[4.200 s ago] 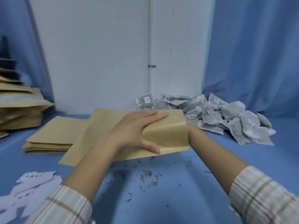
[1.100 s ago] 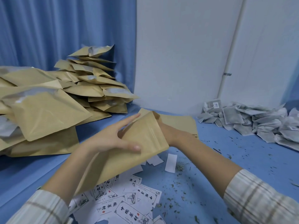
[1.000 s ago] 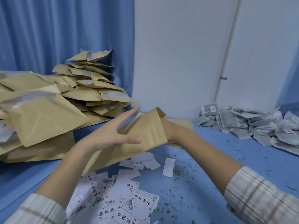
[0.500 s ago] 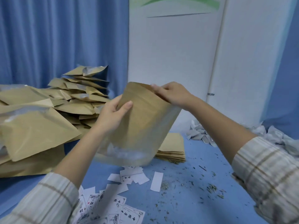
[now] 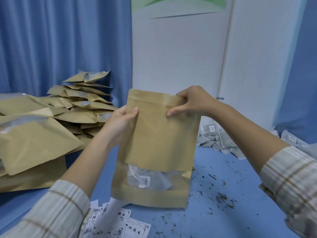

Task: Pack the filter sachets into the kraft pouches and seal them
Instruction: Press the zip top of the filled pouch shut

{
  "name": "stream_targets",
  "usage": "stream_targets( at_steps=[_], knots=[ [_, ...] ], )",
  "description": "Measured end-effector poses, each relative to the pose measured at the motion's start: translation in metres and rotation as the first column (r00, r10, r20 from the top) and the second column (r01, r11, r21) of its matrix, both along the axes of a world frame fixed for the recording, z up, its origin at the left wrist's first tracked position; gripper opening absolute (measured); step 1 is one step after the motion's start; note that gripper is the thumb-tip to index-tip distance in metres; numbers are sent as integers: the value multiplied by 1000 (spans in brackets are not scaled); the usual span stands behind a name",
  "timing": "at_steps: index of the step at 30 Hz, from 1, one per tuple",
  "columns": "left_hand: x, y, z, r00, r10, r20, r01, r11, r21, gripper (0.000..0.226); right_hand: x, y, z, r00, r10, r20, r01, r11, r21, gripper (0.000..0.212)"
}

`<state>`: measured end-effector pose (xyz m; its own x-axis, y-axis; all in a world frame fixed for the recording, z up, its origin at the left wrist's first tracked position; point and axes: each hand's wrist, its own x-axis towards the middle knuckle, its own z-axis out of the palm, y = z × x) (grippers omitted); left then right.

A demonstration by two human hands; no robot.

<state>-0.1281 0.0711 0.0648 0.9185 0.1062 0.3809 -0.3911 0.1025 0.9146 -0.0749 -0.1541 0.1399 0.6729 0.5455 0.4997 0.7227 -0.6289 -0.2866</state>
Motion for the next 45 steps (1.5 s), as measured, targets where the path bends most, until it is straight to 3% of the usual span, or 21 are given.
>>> stream_targets(
  at_steps=[5,7,9,11,13,16,20,26,27,30,31,34,36,39,43,45],
  knots=[
    [6,1,-8,996,1,-92,-5,999,-45,16,10,-2,-13,995,-47,83,41,997,64,53],
    [8,2,-15,996,31,-86,-35,999,-41,16,15,-3,-20,999,-35,2,34,991,132,51],
    [9,2,-22,995,51,-88,-55,998,-40,16,18,-4,-25,987,-27,-157,45,993,112,60],
    [10,4,-26,993,35,-110,-42,997,-63,17,19,-7,-27,974,-27,-223,50,994,99,54],
    [9,9,-26,992,-16,-127,5,996,-87,23,22,-9,-26,977,-24,-211,55,988,146,34],
    [7,18,-19,994,18,-109,-15,999,31,41,21,-4,-25,988,7,-157,18,987,157,15],
    [8,18,-13,976,216,-40,-215,976,18,14,22,3,-27,999,0,-52,9,984,176,12],
    [16,12,-18,937,349,15,-348,936,-47,5,32,6,-44,1000,-8,-26,15,950,313,8],
    [18,11,-20,932,363,14,-362,931,-46,5,32,7,-45,1000,-13,-21,19,954,300,10],
    [21,7,-28,912,409,33,-409,913,-9,7,25,15,-37,999,-37,-16,39,989,142,54],
    [22,4,-29,909,413,46,-414,910,2,8,23,21,-33,999,-45,-19,46,995,84,56],
    [20,-5,-28,935,348,68,-349,937,1,11,11,45,-18,996,-23,-90,18,999,-50,43],
    [18,-10,-26,949,305,82,-307,952,14,13,7,58,-12,995,-20,-97,5,988,-154,18],
    [15,-9,-25,957,275,88,-280,959,40,18,8,64,-8,995,8,-95,-22,988,-153,37],
    [11,-3,-27,946,309,95,-306,951,-43,23,10,64,-14,999,26,-39,-32,986,-162,39],
    [9,-5,-28,928,358,102,-350,932,-92,21,7,66,-14,999,31,-40,-38,982,-184,30]
  ],
)
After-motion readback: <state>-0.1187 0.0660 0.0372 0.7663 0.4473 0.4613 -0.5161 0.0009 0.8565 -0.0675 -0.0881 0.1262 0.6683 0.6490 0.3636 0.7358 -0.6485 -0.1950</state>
